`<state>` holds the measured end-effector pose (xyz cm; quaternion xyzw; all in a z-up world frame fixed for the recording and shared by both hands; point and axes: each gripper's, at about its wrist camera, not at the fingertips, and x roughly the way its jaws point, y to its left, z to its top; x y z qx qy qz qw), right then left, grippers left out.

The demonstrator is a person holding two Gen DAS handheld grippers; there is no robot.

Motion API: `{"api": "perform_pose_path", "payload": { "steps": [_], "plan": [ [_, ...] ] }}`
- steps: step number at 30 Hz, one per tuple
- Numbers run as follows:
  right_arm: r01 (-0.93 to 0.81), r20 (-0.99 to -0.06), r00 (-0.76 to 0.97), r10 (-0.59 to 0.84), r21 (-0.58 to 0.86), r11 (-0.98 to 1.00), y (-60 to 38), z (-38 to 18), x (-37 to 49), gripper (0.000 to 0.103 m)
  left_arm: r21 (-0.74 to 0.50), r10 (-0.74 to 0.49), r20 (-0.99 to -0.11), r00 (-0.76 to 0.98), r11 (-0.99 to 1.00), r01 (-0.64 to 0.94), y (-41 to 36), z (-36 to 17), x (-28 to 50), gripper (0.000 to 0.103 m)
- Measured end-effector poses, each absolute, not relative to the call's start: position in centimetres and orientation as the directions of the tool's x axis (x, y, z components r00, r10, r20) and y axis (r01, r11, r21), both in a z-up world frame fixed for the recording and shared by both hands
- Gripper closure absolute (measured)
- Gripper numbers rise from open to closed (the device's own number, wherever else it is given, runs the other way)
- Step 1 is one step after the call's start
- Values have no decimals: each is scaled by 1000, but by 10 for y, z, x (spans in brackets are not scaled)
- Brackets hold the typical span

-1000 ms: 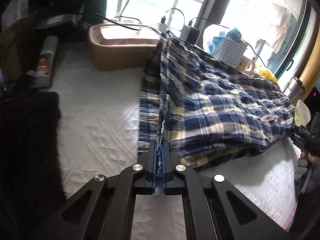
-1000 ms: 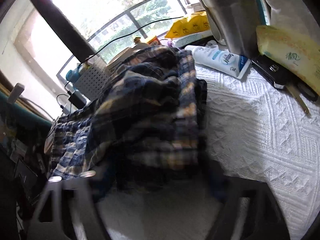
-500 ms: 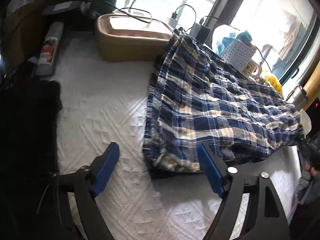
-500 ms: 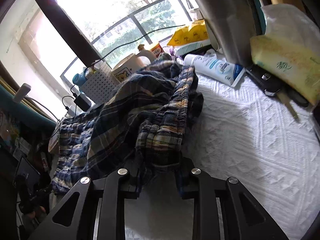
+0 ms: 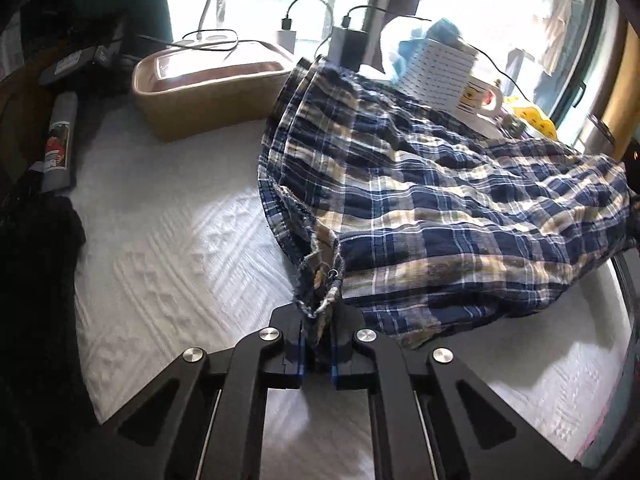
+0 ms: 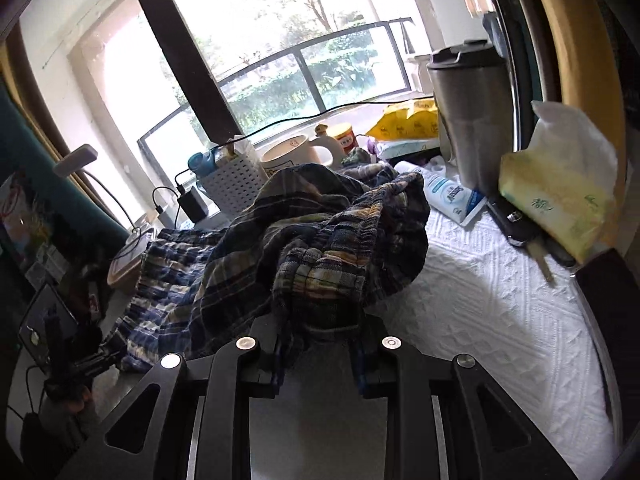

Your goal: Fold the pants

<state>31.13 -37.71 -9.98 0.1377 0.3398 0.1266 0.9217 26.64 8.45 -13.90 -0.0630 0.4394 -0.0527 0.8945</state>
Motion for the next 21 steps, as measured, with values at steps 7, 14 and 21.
{"api": "perform_pose_path", "payload": {
  "steps": [7, 14, 21],
  "plan": [
    [-116, -612, 729, 307, 332, 936, -400, -101, 298, 77, -176, -183, -783, 594, 982, 69, 78, -118, 217, 97],
    [-99, -677, 672, 300, 320, 942, -409, -128, 301, 77, -201, -202, -831, 519, 978, 58, 77, -132, 171, 96],
    [-50, -732, 623, 275, 313, 948, -425, -148, 292, 65, -158, -103, -843, 528, 986, -60, 102, -129, 171, 62]
  ]
}}
